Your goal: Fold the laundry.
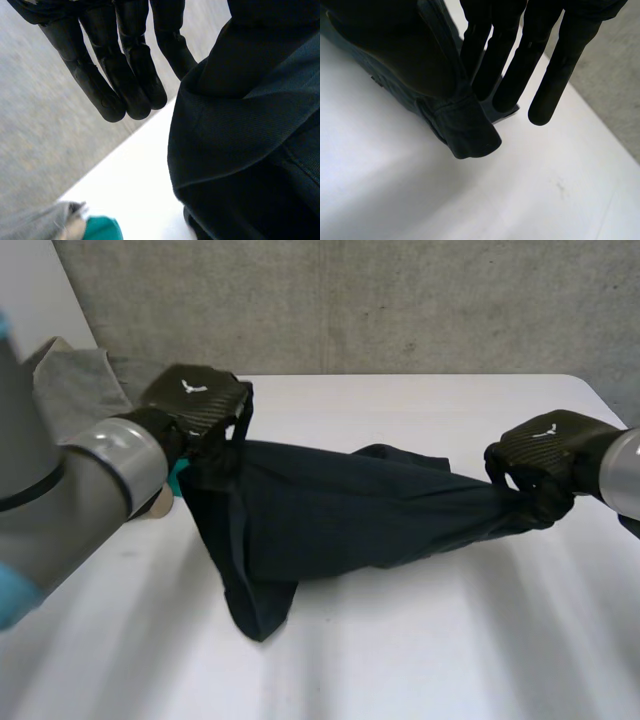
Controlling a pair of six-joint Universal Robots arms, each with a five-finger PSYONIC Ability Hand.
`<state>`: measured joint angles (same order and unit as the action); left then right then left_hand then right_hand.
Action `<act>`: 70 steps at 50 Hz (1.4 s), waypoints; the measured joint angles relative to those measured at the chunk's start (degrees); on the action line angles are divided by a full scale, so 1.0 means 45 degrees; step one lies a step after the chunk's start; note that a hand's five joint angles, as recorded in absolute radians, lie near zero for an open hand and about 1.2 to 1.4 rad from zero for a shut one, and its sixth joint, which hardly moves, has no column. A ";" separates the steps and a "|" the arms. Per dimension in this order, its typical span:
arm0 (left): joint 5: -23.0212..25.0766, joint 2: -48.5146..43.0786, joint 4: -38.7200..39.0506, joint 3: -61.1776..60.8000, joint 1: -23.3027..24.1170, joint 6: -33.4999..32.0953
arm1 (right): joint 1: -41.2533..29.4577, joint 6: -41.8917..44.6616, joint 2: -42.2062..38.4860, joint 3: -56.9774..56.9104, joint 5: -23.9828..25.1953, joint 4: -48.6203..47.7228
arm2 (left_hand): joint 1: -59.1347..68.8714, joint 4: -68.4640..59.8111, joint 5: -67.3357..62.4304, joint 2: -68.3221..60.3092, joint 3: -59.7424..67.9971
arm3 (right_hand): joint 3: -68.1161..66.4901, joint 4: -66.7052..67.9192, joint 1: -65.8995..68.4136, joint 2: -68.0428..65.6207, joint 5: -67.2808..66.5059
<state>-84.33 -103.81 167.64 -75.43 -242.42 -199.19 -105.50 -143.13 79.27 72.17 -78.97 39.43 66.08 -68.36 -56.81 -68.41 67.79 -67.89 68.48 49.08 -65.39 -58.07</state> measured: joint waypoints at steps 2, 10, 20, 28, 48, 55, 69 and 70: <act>-0.0063 -0.1115 -0.0413 0.0972 -0.0073 -0.0427 | -0.0265 -0.0171 -0.1086 -0.1077 -0.0315 0.0154 | 0.0000 -0.0034 0.0000 0.0000 0.0025 | 0.0000 0.0004 0.0000 -0.0138 0.0001; -0.0395 -0.3966 0.2607 0.5838 -0.0375 -0.1438 | -0.1510 -0.1585 -0.3284 -0.3951 -0.2304 -0.6227 | 0.0000 -0.0046 0.0000 -0.0040 0.0054 | -0.0054 0.0024 0.0000 -0.0382 -0.0116; -0.0678 -0.2470 0.8266 0.5663 -0.0840 0.1145 | -0.2096 -0.2359 -0.2530 -0.3764 -0.2970 -1.3396 | 0.0000 -0.0046 0.0000 -0.0040 0.0054 | -0.0055 0.0036 0.0000 -0.0382 -0.0177; -0.0435 -0.1926 0.6825 0.1922 -0.1243 0.1695 | -0.2000 -0.2577 -0.3121 -0.3119 -0.2699 -1.0757 | 0.0000 -0.0047 0.0000 -0.0040 0.0054 | 0.4841 -0.4918 -0.1613 0.4455 0.4688; 0.2061 0.2265 0.7878 -0.4240 -0.1422 0.0575 | -0.2390 -0.5946 -0.6459 -0.4695 -0.0517 -0.5519 | 0.0000 -0.0049 0.0000 -0.0065 0.0074 | 1.1316 -1.1294 -0.6833 1.0219 1.1602; 0.2793 0.3966 0.7102 -0.4759 -0.1419 0.0702 | -0.3336 -0.6660 -0.7025 -0.4810 -0.0415 -0.6435 | 0.0000 -0.0049 0.0000 -0.0065 0.0074 | 1.1603 -1.1601 -0.7107 1.0219 1.1949; 0.2708 0.5191 0.6217 -0.5868 -0.1170 0.0948 | -0.5933 -0.7946 -0.9065 -0.4231 -0.2513 -0.9183 | 0.0000 -0.0050 0.0000 -0.0065 0.0074 | 0.3441 -0.3814 0.0889 0.2707 0.3687; 0.2560 0.5195 0.6224 -0.5851 -0.1166 0.0987 | -0.6070 -0.8084 -0.9219 -0.4248 -0.2651 -0.9072 | 0.0000 -0.0050 0.0000 -0.0065 0.0074 | 0.1199 -0.1311 0.2877 0.0436 0.1206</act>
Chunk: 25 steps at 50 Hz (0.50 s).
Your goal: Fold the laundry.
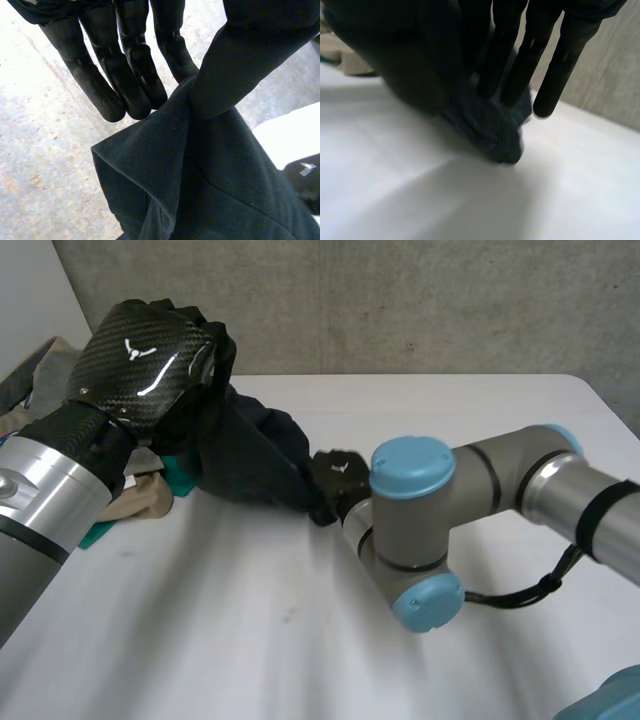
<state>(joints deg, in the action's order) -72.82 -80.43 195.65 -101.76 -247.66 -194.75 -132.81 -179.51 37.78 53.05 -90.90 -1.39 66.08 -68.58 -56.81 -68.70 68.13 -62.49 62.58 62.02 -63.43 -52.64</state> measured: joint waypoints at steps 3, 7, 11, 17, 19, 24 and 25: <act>-0.0216 -0.0009 0.0003 0.0070 -0.0009 0.0061 | -0.0053 -0.0206 -0.0037 0.0002 -0.0212 0.0200 | 0.0000 0.0000 0.0000 0.0000 0.0000 | -0.1028 0.1075 0.0464 -0.0886 -0.0862; -0.0458 -0.0042 -0.0013 0.0247 -0.0090 0.0129 | 0.0367 -0.0577 0.0635 0.0200 -0.0663 0.0660 | 0.0000 0.0000 0.0000 0.0000 0.0000 | -0.1214 0.1302 0.0464 -0.0896 -0.0884; -0.0538 -0.0068 -0.0114 0.0409 -0.0190 0.0194 | 0.1139 -0.0586 0.1952 0.0802 -0.0646 0.0939 | 0.0000 0.0000 0.0000 0.0000 0.0000 | -0.1215 0.1305 0.0464 -0.0896 -0.0909; -0.0529 0.0018 -0.0490 0.0565 -0.0155 0.0434 | 0.2341 0.0091 0.4548 0.2241 0.0475 0.1446 | 0.0000 -0.0001 0.0000 0.0000 0.0000 | -0.1216 0.1307 0.0464 -0.0896 -0.1010; -0.0537 0.0094 -0.0601 0.0630 -0.0135 0.0529 | 0.2693 0.0522 0.5509 0.2641 0.0805 0.1785 | 0.0000 -0.0001 0.0000 0.0000 0.0000 | -0.1216 0.1308 0.0464 -0.0896 -0.1011; -0.0659 0.0236 -0.0915 0.1003 -0.0294 0.0791 | 0.3505 0.2054 0.7937 0.3197 0.1229 0.2936 | 0.0000 -0.0001 0.0000 0.0000 0.0000 | -0.1248 0.1314 0.0464 -0.0896 -0.1011; -0.0681 0.0231 -0.0989 0.1074 -0.0344 0.0820 | 0.3800 0.2728 0.8831 0.3236 0.1290 0.3556 | 0.0000 -0.0001 0.0000 0.0000 0.0000 | -0.1248 0.1316 0.0464 -0.0896 -0.1011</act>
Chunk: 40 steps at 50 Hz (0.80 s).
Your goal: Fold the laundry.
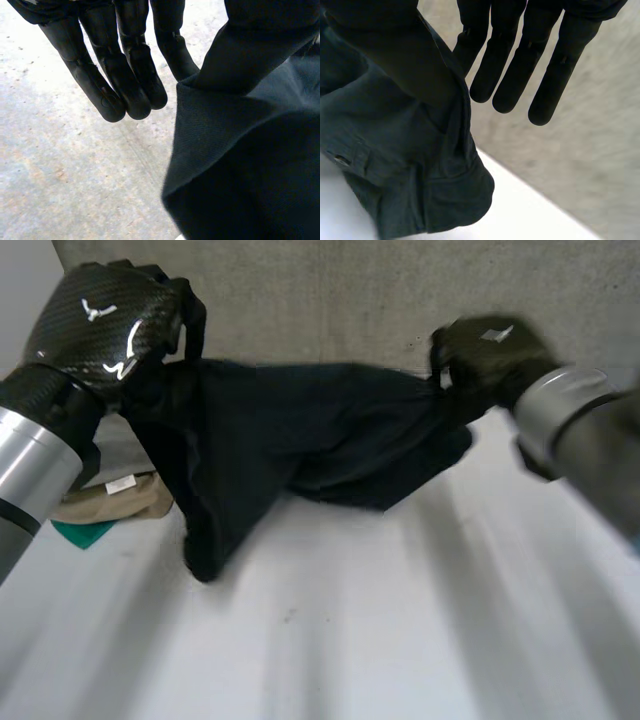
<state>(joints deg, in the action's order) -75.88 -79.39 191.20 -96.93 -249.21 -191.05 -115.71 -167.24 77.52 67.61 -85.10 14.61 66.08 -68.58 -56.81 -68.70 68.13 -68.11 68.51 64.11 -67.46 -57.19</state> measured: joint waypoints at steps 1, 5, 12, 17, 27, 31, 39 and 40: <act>-0.0020 -0.0033 -0.0141 0.0099 -0.0076 0.0039 | 0.0157 0.0391 0.0465 -0.0019 0.0031 0.0431 | 0.0000 0.0000 0.0000 0.0000 0.0000 | 0.0000 0.0000 0.0000 0.0000 0.0000; -0.0015 -0.0482 -0.0792 0.0405 -0.0299 0.0109 | 0.0528 0.1447 0.1380 -0.0254 0.0120 0.1936 | 0.0000 -0.0001 0.0000 0.0000 0.0000 | 0.0000 0.0002 0.0000 0.0000 0.0000; 0.0058 -0.2930 -0.1892 0.1151 -0.0160 0.0032 | 0.0718 0.2572 0.0399 -0.0714 0.0329 0.3992 | 0.0000 -0.0001 0.0000 0.0000 0.0000 | 0.0000 0.0013 0.0000 0.0000 -0.0112; -0.0261 -0.5486 -0.1942 0.2565 0.0344 -0.0211 | 0.0506 0.2731 -0.1680 -0.1120 0.0226 0.3758 | 0.0000 -0.0001 0.0000 0.0000 0.0000 | 0.0000 0.0028 0.0000 0.0000 -0.0186; -0.1612 -0.8156 0.0231 0.8388 0.0612 -0.0112 | -0.0142 0.1849 -0.3786 -0.3760 -0.0849 -0.2021 | 0.0000 -0.0004 0.0000 0.0000 0.0001 | -0.0001 0.0032 0.0000 0.0000 -0.0194; -0.2131 -0.7873 0.2138 0.9895 0.0505 0.0699 | -0.0251 0.1584 -0.3336 -0.4574 -0.1419 -0.5017 | 0.0000 -0.0005 0.0000 -0.0001 0.0001 | -0.0002 0.0032 0.0000 0.0000 -0.0193; -0.2002 -0.6806 0.3354 0.9882 0.0219 0.2036 | -0.0332 0.1533 -0.2163 -0.4600 -0.1538 -0.6703 | 0.0000 -0.0005 0.0000 0.0000 0.0001 | 0.0001 0.0032 0.0000 0.0000 -0.0204; -0.1901 -0.6653 0.3164 0.9565 0.0158 0.2089 | -0.0350 0.1551 -0.2008 -0.4393 -0.1451 -0.6410 | 0.0000 -0.0006 0.0000 0.0000 0.0001 | -0.0002 0.0032 0.0000 0.0000 -0.0221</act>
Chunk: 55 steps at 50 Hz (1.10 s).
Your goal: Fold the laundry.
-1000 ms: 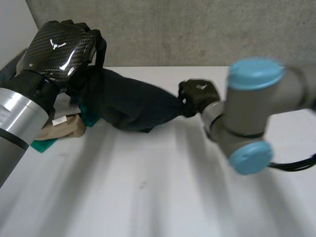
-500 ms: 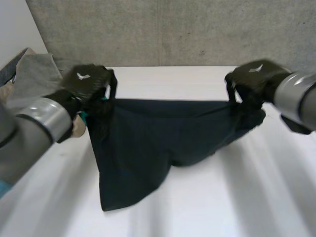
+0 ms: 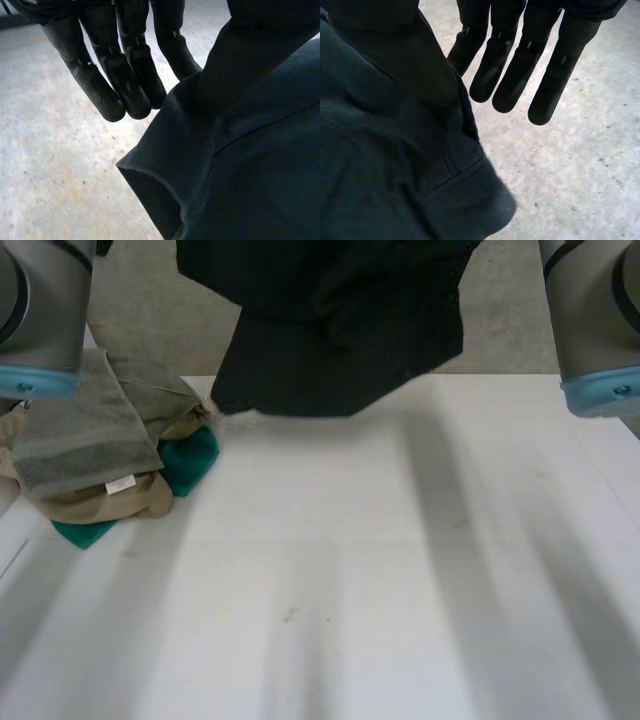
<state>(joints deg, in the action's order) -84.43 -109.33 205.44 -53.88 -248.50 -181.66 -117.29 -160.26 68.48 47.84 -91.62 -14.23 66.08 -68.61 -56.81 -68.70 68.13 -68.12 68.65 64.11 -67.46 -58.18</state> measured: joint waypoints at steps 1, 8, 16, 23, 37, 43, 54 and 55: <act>0.0065 0.0100 -0.0136 -0.0247 -0.0040 0.0022 | -0.0009 0.0010 0.0070 0.0130 0.0044 0.0186 | 0.0000 0.0001 0.0000 0.0000 0.0000 | -0.0002 0.0000 0.0000 0.0000 -0.0011; 0.0942 0.1181 -0.1282 -0.4505 -0.0363 -0.0022 | 0.0051 0.0133 0.0778 0.3015 0.0368 0.2374 | 0.0000 0.0001 0.0000 -0.0001 0.0000 | 0.0000 0.0000 0.0000 0.0000 -0.0014; 0.2697 0.1275 -0.0754 -0.9838 -0.0177 -0.0528 | 0.0172 0.0690 0.0561 0.8150 0.0739 0.2695 | 0.0000 0.0000 0.0000 0.0000 0.0000 | 0.0000 0.0001 0.0000 0.0000 -0.0013; 0.3133 0.0787 -0.1190 -1.1905 0.0132 -0.1543 | 0.0298 0.1536 -0.0199 1.0522 0.1058 0.1772 | 0.0000 0.0000 0.0000 -0.0001 0.0000 | 0.0000 0.0001 0.0000 0.0000 -0.0014; 0.2634 0.3459 -0.7790 -1.2146 0.0572 -0.3941 | 0.0815 0.3847 0.1822 1.0382 0.1530 0.7678 | 0.0000 0.0000 -0.0144 -0.0001 0.0000 | 0.0000 0.0001 0.0000 0.0000 -0.0013; 0.2202 0.4203 -1.0146 -1.2160 0.1104 -0.4933 | 0.1242 0.4954 0.2270 1.0301 0.1700 1.0231 | 0.0000 0.0000 -0.0148 -0.0001 0.0000 | 0.0000 0.0001 0.0000 0.0000 -0.0014; 0.1929 0.2665 -0.7397 -1.0607 0.0891 -0.6296 | 0.1246 0.4229 0.1837 1.1019 0.1996 0.7950 | -1.1415 1.1863 1.1421 1.1841 -1.1764 | 0.0000 0.0002 0.0000 0.0000 -0.0018; 0.1954 0.2330 -0.6944 -1.0324 0.0804 -0.6325 | 0.1211 0.4139 0.1780 1.1071 0.1994 0.7756 | -1.0433 1.1096 1.0679 1.1054 -1.1032 | 0.0002 0.0000 0.0000 0.0000 -0.0034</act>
<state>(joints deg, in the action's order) -75.64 -98.85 174.19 -100.34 -244.89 -210.12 -111.84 -141.63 76.49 97.66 -82.65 20.67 19.13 -18.68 -8.76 -18.96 18.49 -68.11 68.65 64.11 -67.46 -58.33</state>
